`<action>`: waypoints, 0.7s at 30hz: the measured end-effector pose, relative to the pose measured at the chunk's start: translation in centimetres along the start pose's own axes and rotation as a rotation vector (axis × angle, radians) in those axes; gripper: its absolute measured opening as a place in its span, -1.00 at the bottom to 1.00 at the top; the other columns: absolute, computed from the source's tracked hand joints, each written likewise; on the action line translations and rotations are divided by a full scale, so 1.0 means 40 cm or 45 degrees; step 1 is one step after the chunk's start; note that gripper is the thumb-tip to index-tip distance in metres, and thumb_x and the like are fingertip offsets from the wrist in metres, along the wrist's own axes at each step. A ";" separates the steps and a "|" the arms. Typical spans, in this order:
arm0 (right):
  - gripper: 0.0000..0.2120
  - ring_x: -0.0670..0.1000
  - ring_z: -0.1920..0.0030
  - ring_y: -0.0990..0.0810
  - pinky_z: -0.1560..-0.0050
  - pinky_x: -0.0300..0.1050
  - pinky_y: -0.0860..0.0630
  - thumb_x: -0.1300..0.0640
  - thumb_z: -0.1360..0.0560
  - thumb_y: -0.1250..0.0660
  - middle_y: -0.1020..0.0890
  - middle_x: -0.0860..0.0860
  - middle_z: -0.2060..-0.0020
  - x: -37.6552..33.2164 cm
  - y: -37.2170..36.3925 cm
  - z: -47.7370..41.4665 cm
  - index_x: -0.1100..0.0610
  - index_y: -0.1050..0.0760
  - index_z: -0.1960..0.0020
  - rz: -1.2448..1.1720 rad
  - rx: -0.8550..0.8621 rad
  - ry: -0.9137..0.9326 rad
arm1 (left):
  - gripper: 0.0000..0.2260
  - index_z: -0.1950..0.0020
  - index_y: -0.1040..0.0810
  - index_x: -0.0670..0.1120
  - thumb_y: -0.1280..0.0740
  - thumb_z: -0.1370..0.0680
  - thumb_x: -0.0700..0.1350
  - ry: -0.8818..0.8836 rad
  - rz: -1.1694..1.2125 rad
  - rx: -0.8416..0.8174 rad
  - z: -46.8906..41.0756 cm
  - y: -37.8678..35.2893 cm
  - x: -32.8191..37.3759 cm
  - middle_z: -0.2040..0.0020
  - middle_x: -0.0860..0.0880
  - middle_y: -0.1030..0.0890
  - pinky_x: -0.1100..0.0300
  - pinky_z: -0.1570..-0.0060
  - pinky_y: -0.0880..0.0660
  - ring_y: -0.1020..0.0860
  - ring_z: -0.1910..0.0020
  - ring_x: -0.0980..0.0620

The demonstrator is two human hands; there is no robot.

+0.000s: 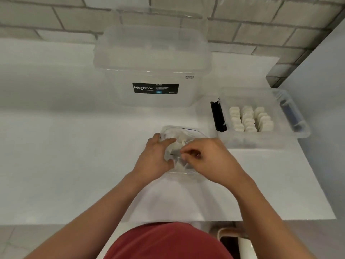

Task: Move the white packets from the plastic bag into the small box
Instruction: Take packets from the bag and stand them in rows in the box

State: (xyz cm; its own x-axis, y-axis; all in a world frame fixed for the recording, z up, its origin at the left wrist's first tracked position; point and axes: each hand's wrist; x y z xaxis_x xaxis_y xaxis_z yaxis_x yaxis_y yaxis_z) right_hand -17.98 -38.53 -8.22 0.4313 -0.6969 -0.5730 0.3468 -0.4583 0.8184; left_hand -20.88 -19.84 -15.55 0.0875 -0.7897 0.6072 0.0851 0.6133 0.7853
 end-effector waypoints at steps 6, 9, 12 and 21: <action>-0.88 0.10 0.05 -0.62 0.16 -0.11 -0.48 -0.06 -0.47 -0.43 -0.64 -0.02 0.05 0.046 -0.118 -0.027 -0.06 -0.65 0.04 0.478 -0.185 -0.296 | -0.25 -0.56 -0.23 0.10 -0.47 -0.42 -0.08 -0.083 -0.188 -0.065 0.015 0.020 -0.008 -0.43 -0.08 -0.25 0.04 -0.03 -0.49 -0.22 -0.38 -0.09; -0.80 0.04 -0.03 -0.60 0.07 -0.08 -0.54 -0.07 -0.44 -0.49 -0.61 -0.08 -0.02 0.035 -0.120 -0.027 -0.10 -0.68 -0.06 0.428 -0.254 -0.233 | -0.14 -0.58 -0.18 0.08 -0.54 -0.38 -0.02 -0.097 -0.170 -0.142 0.019 0.029 -0.019 -0.44 -0.09 -0.22 0.04 -0.14 -0.46 -0.18 -0.40 -0.09; -0.71 0.04 -0.05 -0.61 0.03 0.00 -0.60 -0.13 -0.44 -0.47 -0.61 -0.06 -0.05 0.014 -0.140 -0.031 -0.12 -0.65 -0.14 0.423 -0.291 -0.192 | -0.09 -0.59 -0.17 0.08 -0.58 -0.35 0.04 -0.120 -0.133 -0.173 0.030 0.032 -0.034 -0.42 -0.09 -0.23 0.05 -0.18 -0.41 -0.20 -0.37 -0.10; -0.86 0.04 -0.02 -0.58 0.11 0.00 -0.57 0.08 -0.49 -0.41 -0.51 -0.10 0.06 -0.013 -0.161 -0.059 -0.04 -0.64 -0.04 0.459 -0.280 -0.178 | -0.21 -0.51 -0.28 0.16 -0.56 -0.35 0.00 -0.176 0.004 -0.143 0.051 0.044 -0.051 -0.37 -0.02 -0.25 0.07 -0.18 -0.42 -0.22 -0.32 -0.06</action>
State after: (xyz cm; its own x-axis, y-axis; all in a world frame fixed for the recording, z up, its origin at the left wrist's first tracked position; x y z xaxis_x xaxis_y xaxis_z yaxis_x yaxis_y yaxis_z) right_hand -18.46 -33.91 -13.28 0.4456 -0.8654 -0.2292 0.3705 -0.0547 0.9272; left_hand -22.93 -17.19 -15.17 -0.0488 -0.7776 0.6268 0.1964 0.6079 0.7694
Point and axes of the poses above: each hand's wrist, its own z-axis away from the middle knuckle, its own y-axis out of the back of the hand, x = y × z
